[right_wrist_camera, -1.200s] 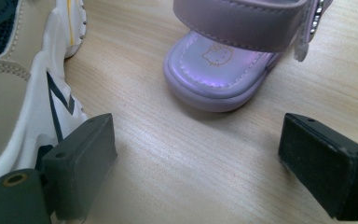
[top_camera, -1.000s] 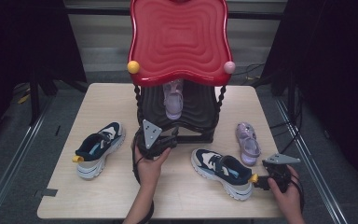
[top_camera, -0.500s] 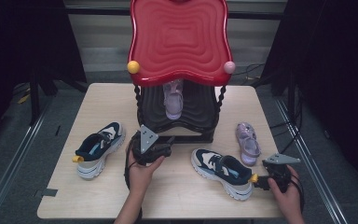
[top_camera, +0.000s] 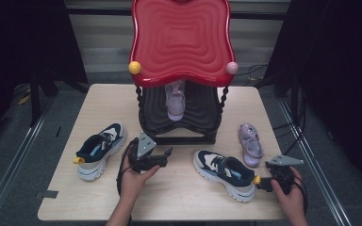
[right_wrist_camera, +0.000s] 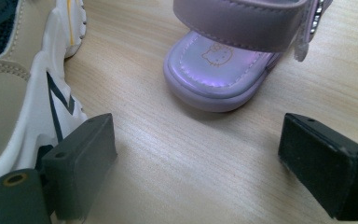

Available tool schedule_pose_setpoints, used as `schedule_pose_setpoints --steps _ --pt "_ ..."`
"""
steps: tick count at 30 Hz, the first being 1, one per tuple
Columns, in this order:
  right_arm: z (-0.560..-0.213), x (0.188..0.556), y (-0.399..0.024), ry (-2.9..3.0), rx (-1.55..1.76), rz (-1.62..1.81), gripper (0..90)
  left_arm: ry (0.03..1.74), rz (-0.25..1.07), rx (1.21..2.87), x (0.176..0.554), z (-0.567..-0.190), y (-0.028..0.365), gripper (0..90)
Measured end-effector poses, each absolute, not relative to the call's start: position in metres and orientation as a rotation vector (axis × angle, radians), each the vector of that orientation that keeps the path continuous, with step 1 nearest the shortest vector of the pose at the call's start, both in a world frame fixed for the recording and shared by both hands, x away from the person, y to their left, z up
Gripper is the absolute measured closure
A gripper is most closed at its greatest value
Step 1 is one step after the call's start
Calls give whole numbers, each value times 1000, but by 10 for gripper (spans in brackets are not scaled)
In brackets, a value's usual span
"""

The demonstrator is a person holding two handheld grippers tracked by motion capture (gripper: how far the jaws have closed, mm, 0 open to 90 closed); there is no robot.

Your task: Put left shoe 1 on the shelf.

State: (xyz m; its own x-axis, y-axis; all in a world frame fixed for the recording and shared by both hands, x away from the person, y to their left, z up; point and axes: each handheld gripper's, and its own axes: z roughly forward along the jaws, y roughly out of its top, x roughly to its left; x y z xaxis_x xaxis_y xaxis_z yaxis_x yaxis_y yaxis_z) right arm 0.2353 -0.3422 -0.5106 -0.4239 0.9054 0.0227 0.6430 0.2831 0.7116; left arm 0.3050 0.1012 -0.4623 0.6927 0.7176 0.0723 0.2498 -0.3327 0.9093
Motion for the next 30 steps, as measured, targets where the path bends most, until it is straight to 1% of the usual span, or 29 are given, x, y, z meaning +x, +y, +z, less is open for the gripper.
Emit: schedule_pose_setpoints --steps 13,17,30 --pt "-511 235 -342 2170 1395 925 103 739 524 2006 294 -483 114 223" --pt "-511 235 -342 2170 1395 925 103 741 485 2039 293 -491 116 222" --pt "-511 235 -342 2170 1396 926 103 754 416 2109 292 -499 121 222"
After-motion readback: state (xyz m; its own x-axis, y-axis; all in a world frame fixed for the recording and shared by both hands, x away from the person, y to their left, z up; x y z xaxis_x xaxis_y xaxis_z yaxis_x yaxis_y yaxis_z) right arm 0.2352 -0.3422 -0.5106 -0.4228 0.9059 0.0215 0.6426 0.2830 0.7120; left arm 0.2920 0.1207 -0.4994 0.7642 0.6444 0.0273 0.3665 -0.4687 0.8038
